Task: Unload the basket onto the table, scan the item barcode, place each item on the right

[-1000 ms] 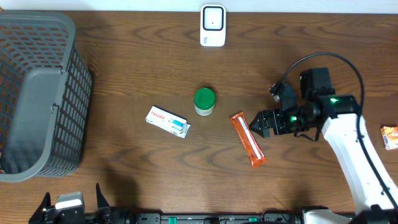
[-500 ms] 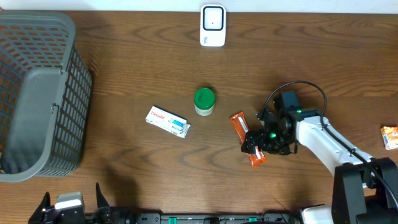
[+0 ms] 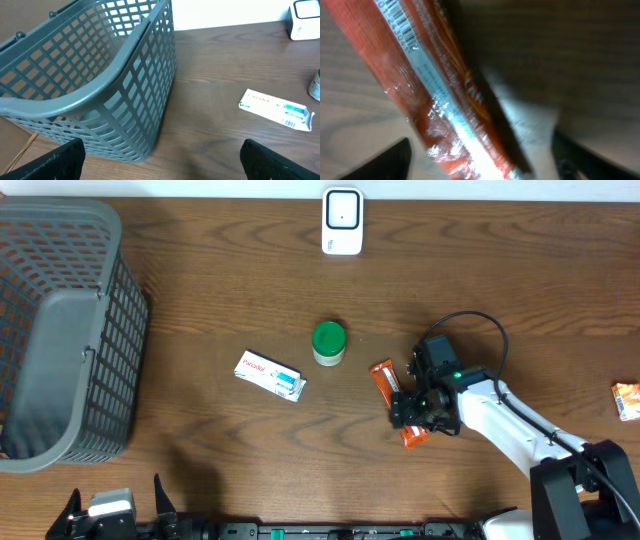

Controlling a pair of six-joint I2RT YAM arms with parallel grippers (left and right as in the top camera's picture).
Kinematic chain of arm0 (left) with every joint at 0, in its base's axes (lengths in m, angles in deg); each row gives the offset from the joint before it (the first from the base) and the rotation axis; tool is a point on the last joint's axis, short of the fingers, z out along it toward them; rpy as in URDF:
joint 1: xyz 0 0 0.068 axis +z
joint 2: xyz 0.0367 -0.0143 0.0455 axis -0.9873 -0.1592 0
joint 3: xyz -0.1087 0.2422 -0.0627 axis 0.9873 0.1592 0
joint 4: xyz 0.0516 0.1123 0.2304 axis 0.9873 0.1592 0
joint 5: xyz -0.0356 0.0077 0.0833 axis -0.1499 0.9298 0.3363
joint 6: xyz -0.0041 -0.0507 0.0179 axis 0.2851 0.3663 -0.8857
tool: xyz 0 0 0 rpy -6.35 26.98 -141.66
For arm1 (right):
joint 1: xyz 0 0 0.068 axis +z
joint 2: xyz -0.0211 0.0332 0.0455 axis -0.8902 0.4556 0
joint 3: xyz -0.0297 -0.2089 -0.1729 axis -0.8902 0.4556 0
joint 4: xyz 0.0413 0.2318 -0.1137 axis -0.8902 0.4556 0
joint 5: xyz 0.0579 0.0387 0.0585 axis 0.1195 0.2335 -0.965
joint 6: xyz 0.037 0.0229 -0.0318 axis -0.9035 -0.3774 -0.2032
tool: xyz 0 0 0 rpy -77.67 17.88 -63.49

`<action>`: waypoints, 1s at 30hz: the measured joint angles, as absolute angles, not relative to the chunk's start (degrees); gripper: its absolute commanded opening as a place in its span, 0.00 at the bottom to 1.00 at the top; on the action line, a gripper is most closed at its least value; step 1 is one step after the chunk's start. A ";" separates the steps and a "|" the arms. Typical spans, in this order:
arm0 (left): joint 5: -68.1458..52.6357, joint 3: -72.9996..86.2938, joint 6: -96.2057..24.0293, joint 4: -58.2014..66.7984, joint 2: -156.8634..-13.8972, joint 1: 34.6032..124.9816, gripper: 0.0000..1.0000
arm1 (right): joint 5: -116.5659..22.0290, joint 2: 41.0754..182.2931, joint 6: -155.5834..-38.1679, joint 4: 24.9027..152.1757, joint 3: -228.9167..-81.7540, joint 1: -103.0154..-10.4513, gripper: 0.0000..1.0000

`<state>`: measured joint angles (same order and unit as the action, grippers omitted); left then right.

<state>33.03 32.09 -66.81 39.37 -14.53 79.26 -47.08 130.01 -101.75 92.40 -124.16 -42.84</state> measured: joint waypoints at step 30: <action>33.03 32.09 -66.81 40.61 -14.42 79.26 0.99 | -59.89 129.51 -68.64 119.02 -153.20 -42.56 0.01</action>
<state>33.03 32.09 -66.81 40.61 -14.42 79.26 -59.89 129.51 -68.64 119.02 -153.20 -42.56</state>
